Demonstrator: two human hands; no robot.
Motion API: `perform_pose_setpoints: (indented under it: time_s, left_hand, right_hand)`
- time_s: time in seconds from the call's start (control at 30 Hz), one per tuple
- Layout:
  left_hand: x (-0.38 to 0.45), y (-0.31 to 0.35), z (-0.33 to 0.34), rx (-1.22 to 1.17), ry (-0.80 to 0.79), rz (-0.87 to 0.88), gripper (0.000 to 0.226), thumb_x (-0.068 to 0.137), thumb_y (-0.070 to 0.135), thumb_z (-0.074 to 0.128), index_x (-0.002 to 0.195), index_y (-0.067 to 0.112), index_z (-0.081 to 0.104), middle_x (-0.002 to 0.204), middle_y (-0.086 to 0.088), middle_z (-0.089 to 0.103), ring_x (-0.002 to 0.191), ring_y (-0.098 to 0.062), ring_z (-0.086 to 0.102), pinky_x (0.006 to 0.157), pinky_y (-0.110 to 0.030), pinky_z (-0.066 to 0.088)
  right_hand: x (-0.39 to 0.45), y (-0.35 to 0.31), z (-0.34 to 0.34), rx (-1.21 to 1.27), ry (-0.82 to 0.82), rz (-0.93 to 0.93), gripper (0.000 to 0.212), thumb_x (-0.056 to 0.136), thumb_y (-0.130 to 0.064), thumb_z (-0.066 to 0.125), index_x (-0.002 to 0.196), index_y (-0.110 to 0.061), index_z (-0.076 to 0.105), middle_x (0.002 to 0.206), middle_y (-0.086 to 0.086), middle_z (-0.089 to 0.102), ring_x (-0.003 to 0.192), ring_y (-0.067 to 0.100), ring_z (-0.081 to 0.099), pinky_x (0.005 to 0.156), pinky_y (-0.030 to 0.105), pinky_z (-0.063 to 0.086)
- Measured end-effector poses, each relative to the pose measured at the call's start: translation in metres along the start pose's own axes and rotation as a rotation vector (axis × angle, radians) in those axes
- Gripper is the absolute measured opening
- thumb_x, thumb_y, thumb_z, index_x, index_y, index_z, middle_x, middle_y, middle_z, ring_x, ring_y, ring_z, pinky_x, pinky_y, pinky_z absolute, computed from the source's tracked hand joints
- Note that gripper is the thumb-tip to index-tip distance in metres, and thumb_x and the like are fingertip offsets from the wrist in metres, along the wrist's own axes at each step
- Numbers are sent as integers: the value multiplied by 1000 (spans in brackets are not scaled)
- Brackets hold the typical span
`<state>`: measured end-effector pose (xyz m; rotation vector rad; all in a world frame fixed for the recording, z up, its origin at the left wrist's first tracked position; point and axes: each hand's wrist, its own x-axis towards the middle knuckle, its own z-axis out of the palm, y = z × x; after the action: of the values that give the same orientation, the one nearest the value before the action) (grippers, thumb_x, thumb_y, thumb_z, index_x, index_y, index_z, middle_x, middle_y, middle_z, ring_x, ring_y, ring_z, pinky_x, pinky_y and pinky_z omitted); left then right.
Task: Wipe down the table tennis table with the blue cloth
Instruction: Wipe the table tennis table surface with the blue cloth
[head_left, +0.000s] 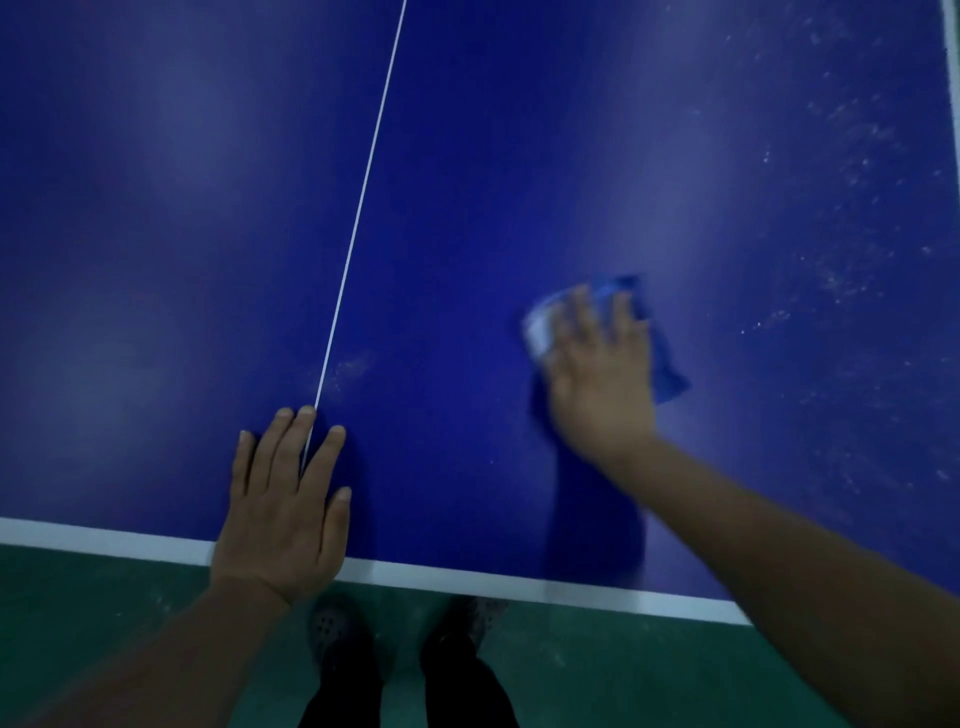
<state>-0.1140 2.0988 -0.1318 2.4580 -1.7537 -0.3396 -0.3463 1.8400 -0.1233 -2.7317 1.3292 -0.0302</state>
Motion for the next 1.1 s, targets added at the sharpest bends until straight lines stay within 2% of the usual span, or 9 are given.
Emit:
perform_pose_setpoints:
  time_s: [0.1, 0.3, 0.53, 0.6, 0.7, 0.8, 0.87, 0.97, 1.1]
  left_hand:
    - [1, 0, 0, 13, 12, 3, 62, 99, 38, 28, 149, 3, 41, 158, -22, 30, 150, -37, 21, 120, -60, 12]
    - [4, -1, 3, 39, 11, 20, 61, 101, 40, 25, 150, 7, 37, 159, -21, 29, 150, -36, 21, 120, -58, 11]
    - [3, 0, 2, -30, 59, 16, 64, 104, 43, 18, 146, 3, 44, 158, -19, 33, 150, -35, 24, 121, -58, 12]
    - [4, 0, 3, -54, 104, 20, 61, 102, 40, 26, 144, 1, 48, 157, -19, 35, 149, -35, 25, 121, -59, 13]
    - [1, 3, 0, -101, 163, -14, 58, 100, 38, 32, 143, 2, 47, 156, -20, 35, 149, -35, 25, 121, -59, 14]
    - [-3, 5, -3, -179, 258, -79, 54, 98, 34, 36, 141, 4, 48, 155, -19, 37, 148, -34, 27, 123, -57, 13]
    - [-13, -1, -4, -244, 345, -201, 52, 96, 31, 40, 139, 4, 50, 152, -18, 40, 144, -35, 32, 123, -55, 12]
    - [-45, -17, 0, -272, 377, -359, 51, 95, 29, 41, 137, 1, 52, 148, -20, 42, 139, -39, 36, 119, -61, 19]
    - [-82, -34, 7, -298, 356, -366, 50, 96, 25, 41, 134, -5, 53, 145, -24, 42, 136, -44, 38, 108, -67, 32]
  right_hand:
    - [19, -3, 5, -72, -99, -448, 51, 104, -40, 30, 151, -25, 43, 162, 4, 31, 148, 42, 22, 118, 63, 18]
    - [145, 58, -20, 45, 9, 478, 55, 106, -40, 18, 159, -29, 18, 168, -1, 5, 153, 39, 0, 121, 60, 7]
    - [3, -83, 7, -79, -195, -896, 54, 102, -42, 39, 154, -29, 35, 165, 2, 24, 151, 41, 15, 119, 64, 9]
    - [5, -62, 3, -96, -198, -1065, 50, 103, -43, 42, 151, -31, 40, 163, 0, 30, 151, 39, 20, 119, 63, 13]
    - [89, -44, 1, -119, -67, -695, 53, 101, -44, 33, 150, -25, 42, 159, 7, 36, 144, 47, 30, 111, 68, 25]
    - [157, -66, -14, 16, -57, -202, 58, 103, -49, 17, 158, -29, 25, 167, 1, 15, 152, 39, 9, 118, 63, 14]
    - [172, -102, -8, 10, -76, -188, 57, 105, -47, 16, 159, -31, 20, 168, -2, 8, 153, 36, 1, 121, 59, 9]
    - [116, -165, 8, -48, -66, -644, 61, 99, -45, 22, 153, -23, 38, 163, 9, 28, 147, 48, 21, 112, 66, 25]
    - [-10, -151, 11, -100, -243, -1361, 50, 103, -43, 35, 150, -29, 44, 162, 2, 33, 150, 41, 21, 119, 61, 17]
